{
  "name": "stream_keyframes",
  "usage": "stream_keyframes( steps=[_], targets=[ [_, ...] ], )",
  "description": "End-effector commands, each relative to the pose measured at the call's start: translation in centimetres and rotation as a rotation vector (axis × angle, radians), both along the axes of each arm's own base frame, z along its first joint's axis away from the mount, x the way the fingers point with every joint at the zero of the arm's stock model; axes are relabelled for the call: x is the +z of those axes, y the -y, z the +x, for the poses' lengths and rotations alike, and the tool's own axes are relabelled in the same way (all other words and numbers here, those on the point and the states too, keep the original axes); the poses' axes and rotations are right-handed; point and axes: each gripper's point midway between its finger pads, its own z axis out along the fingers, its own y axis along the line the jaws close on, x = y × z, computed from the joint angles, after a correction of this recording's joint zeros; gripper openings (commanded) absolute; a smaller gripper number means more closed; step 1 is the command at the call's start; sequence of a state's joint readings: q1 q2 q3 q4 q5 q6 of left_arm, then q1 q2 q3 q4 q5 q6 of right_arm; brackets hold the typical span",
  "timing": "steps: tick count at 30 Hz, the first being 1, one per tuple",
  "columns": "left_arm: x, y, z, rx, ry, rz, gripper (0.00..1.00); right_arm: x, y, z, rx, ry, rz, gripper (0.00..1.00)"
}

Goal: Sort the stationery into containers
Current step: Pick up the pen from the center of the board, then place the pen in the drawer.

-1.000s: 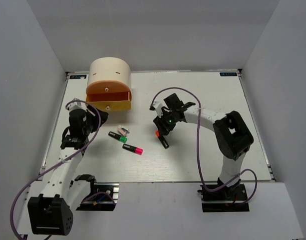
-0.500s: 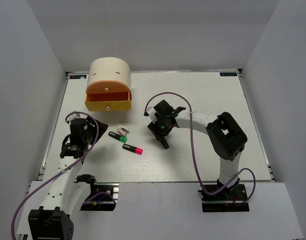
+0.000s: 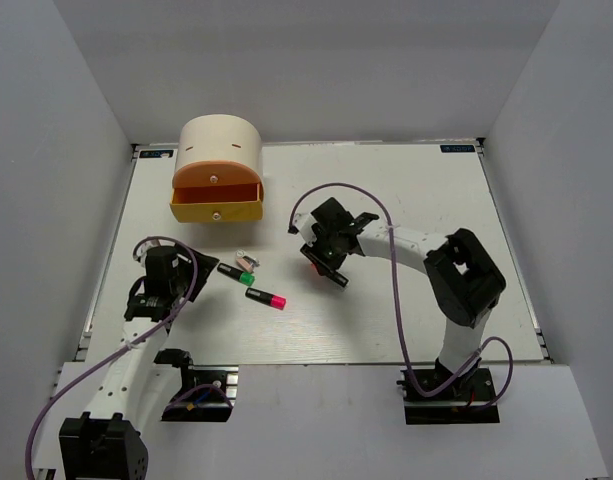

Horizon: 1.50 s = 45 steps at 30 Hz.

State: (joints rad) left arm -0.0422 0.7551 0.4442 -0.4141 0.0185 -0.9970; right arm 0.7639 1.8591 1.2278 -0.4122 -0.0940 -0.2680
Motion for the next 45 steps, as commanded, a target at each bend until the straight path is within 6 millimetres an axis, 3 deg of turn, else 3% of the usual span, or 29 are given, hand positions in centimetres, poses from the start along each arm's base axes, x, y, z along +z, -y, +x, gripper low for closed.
stream_keyframes(
  steps=[1, 2, 3, 4, 6, 7, 8, 10, 11, 13, 15, 19, 25, 31, 37, 42, 45],
  targets=[
    [-0.1, 0.6, 0.0, 0.022, 0.012, -0.065, 0.75, 7.7, -3.0, 1.4, 0.194, 0.180, 0.212, 0.00],
    [0.1, 0.6, 0.2, 0.022, 0.021, -0.066, 0.75, 10.5, -3.6, 1.4, 0.230, 0.237, 0.268, 0.00],
    [0.1, 0.6, 0.2, 0.030, 0.020, -0.077, 0.75, 11.7, -4.4, 1.2, 0.304, 0.268, 0.309, 0.00],
    [-0.5, 0.8, 0.0, 0.024, 0.001, -0.081, 0.75, 14.9, -5.8, 1.9, 0.367, 0.343, 0.376, 0.00],
    [-0.4, 0.8, 0.0, 0.030, 0.000, -0.089, 0.75, 18.0, -7.5, 2.2, 0.446, 0.406, 0.442, 0.00],
    [-0.5, 1.0, 0.1, 0.021, -0.001, -0.095, 0.75, 18.3, -8.2, 2.8, 0.465, 0.423, 0.455, 0.00],
    [-0.5, 1.0, 0.1, 0.021, -0.001, -0.095, 0.75, 21.5, -9.8, 3.2, 0.511, 0.464, 0.523, 0.00],
    [-1.1, 1.0, -0.1, 0.022, -0.019, -0.094, 0.75, 22.0, -11.2, 3.8, 0.553, 0.477, 0.541, 0.00],
    [-1.1, 1.0, -0.1, 0.022, -0.019, -0.094, 0.75, 24.6, -12.8, 4.2, 0.590, 0.516, 0.598, 0.00],
    [-1.1, 1.1, -0.1, 0.015, -0.020, -0.100, 0.75, 25.4, -14.3, 4.6, 0.622, 0.511, 0.641, 0.00],
    [-1.5, 1.1, -0.3, 0.015, -0.029, -0.100, 0.75, 28.5, -16.1, 5.4, 0.640, 0.564, 0.711, 0.00],
    [-1.5, 1.3, -0.2, 0.014, -0.020, -0.113, 0.75, 30.3, -18.7, 6.2, 0.703, 0.610, 0.822, 0.00],
    [-1.8, 1.6, 0.0, 0.006, -0.032, -0.131, 0.75, 30.4, -20.9, 6.3, 0.746, 0.657, 0.953, 0.00],
    [-1.7, 1.8, 0.3, 0.006, -0.048, -0.143, 0.75, 30.1, -22.0, 7.9, 0.700, 0.716, 0.996, 0.00],
    [-1.7, 1.9, 0.5, 0.017, -0.050, -0.157, 0.75, 27.9, -22.6, 9.2, 0.689, 0.715, 0.985, 0.00],
    [-1.4, 1.9, 1.1, 0.030, -0.054, -0.171, 0.75, 25.5, -22.7, 10.0, 0.661, 0.704, 0.953, 0.18],
    [-1.4, 1.9, 1.5, 0.031, -0.068, -0.170, 0.75, 25.2, -22.4, 10.1, 0.654, 0.714, 0.948, 0.30]
  ],
)
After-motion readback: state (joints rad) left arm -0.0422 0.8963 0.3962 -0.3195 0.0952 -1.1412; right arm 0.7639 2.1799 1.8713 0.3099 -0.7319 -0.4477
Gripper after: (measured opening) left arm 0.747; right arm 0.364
